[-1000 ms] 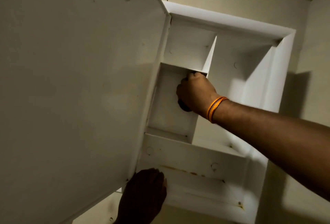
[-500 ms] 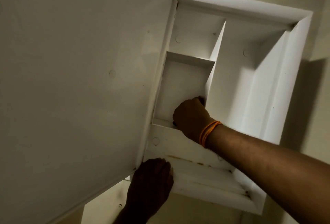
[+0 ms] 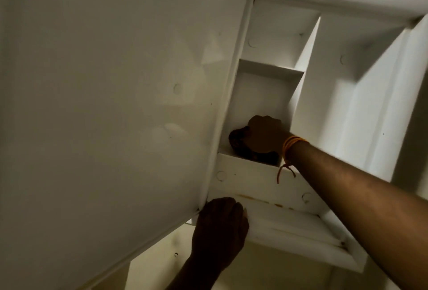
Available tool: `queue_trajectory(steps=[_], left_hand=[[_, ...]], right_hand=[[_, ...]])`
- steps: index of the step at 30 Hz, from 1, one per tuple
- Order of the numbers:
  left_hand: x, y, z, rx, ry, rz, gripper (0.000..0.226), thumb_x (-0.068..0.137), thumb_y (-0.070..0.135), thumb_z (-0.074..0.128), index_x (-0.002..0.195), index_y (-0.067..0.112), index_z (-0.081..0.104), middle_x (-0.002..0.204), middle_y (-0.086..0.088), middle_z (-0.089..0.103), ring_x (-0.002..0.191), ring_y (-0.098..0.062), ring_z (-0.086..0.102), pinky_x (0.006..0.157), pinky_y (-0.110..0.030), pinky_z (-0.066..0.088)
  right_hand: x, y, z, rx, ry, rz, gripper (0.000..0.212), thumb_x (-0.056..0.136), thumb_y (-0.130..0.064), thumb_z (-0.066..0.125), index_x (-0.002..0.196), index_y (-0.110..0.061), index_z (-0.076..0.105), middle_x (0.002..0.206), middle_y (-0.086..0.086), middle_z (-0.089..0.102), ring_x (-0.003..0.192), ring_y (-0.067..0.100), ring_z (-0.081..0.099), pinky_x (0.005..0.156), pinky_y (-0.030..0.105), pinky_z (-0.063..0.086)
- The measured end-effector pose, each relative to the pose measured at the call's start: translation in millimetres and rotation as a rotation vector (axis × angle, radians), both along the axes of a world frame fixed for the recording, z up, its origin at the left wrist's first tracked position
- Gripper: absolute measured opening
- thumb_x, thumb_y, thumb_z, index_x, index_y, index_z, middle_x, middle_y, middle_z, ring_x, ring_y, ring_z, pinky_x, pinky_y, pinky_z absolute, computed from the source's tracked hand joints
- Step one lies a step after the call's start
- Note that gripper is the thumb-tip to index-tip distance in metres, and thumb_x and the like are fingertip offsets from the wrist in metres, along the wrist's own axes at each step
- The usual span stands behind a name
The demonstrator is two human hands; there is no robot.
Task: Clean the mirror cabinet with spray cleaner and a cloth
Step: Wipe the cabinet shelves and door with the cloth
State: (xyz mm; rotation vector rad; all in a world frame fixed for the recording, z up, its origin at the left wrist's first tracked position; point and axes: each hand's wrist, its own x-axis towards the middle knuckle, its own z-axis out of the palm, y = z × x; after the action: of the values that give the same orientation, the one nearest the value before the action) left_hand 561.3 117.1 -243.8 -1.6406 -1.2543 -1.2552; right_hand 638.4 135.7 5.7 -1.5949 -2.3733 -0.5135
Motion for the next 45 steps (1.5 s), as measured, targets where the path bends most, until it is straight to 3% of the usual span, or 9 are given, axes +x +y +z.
queue_trajectory(steps=[4,8,10,15,21,31,36,39,45], left_hand=[[-4.0,-1.1,3.7,-0.013,0.014,-0.003,0.030,0.092,0.037,0.045,0.090,0.020,0.070,0.088,0.005,0.069,0.082,-0.013,0.068,0.078,-0.029,0.054],[-6.8,-2.3,4.6,0.000,0.025,-0.006,0.037,0.098,0.039,0.037,0.093,0.021,0.068,0.089,0.005,0.070,0.083,-0.012,0.068,0.078,-0.028,0.054],[-6.1,0.3,2.9,-0.002,0.038,-0.010,0.032,0.097,0.039,0.040,0.093,0.021,0.066,0.089,0.005,0.070,0.083,-0.012,0.068,0.077,-0.028,0.054],[-6.2,5.2,-2.0,-0.006,0.028,-0.006,0.030,0.096,0.039,0.043,0.094,0.021,0.067,0.091,0.005,0.070,0.085,-0.012,0.068,0.078,-0.027,0.052],[4.7,5.6,1.2,-0.012,-0.027,0.036,0.030,0.092,0.040,0.046,0.086,0.021,0.069,0.085,0.003,0.070,0.079,-0.014,0.068,0.076,-0.030,0.054],[-2.0,6.2,1.7,0.030,0.047,0.026,0.031,0.091,0.036,0.049,0.092,0.016,0.071,0.089,-0.001,0.073,0.083,-0.018,0.071,0.076,-0.033,0.056],[-2.2,3.8,3.3,0.017,0.036,0.016,0.033,0.091,0.036,0.047,0.091,0.015,0.072,0.089,-0.001,0.073,0.083,-0.017,0.071,0.076,-0.033,0.056],[-3.2,2.4,3.2,0.013,0.036,0.001,0.031,0.091,0.036,0.049,0.092,0.016,0.072,0.090,0.000,0.072,0.085,-0.016,0.070,0.078,-0.032,0.055],[0.3,5.9,1.4,0.010,0.001,-0.012,0.025,0.090,0.034,0.052,0.090,0.018,0.070,0.089,0.003,0.069,0.083,-0.016,0.067,0.076,-0.032,0.054]], right_hand=[[-8.0,9.9,-11.9,-0.118,0.694,0.210,0.014,0.095,-0.006,0.046,0.093,-0.006,0.060,0.076,0.003,0.057,0.072,0.020,0.056,0.062,0.027,0.047],[-19.2,19.2,-20.1,-0.313,1.605,0.559,0.033,0.088,0.003,0.049,0.116,-0.009,0.064,0.109,0.016,0.068,0.101,0.033,0.067,0.084,0.047,0.058],[-27.5,24.1,-17.0,-0.347,1.782,0.691,0.038,0.087,0.002,0.052,0.119,-0.013,0.065,0.113,0.014,0.069,0.103,0.032,0.067,0.087,0.048,0.057],[-42.9,26.4,-26.2,0.241,1.059,0.368,0.018,0.091,-0.012,0.058,0.106,-0.011,0.067,0.100,0.007,0.070,0.093,0.023,0.065,0.089,0.041,0.055],[-29.4,42.9,-44.4,0.219,0.683,0.313,0.014,0.093,-0.025,0.058,0.088,-0.013,0.064,0.088,0.004,0.067,0.083,0.022,0.063,0.083,0.038,0.055],[-11.3,21.0,-29.9,0.311,-0.019,0.382,0.037,0.089,-0.034,0.064,0.116,-0.010,0.059,0.112,0.009,0.051,0.098,0.028,0.052,0.070,0.035,0.045],[-12.2,8.8,-23.5,0.323,-0.166,0.296,0.036,0.089,-0.040,0.061,0.108,-0.010,0.060,0.101,0.005,0.057,0.096,0.025,0.056,0.068,0.032,0.043],[-6.1,-4.0,-14.7,0.278,-0.304,0.208,0.022,0.090,-0.031,0.059,0.079,-0.013,0.054,0.077,0.000,0.051,0.091,0.026,0.061,0.070,0.033,0.046],[-3.8,-27.4,43.1,0.313,-0.472,0.062,0.015,0.091,-0.027,0.060,0.093,-0.012,0.063,0.105,0.010,0.067,0.088,0.030,0.064,0.064,0.033,0.043]])
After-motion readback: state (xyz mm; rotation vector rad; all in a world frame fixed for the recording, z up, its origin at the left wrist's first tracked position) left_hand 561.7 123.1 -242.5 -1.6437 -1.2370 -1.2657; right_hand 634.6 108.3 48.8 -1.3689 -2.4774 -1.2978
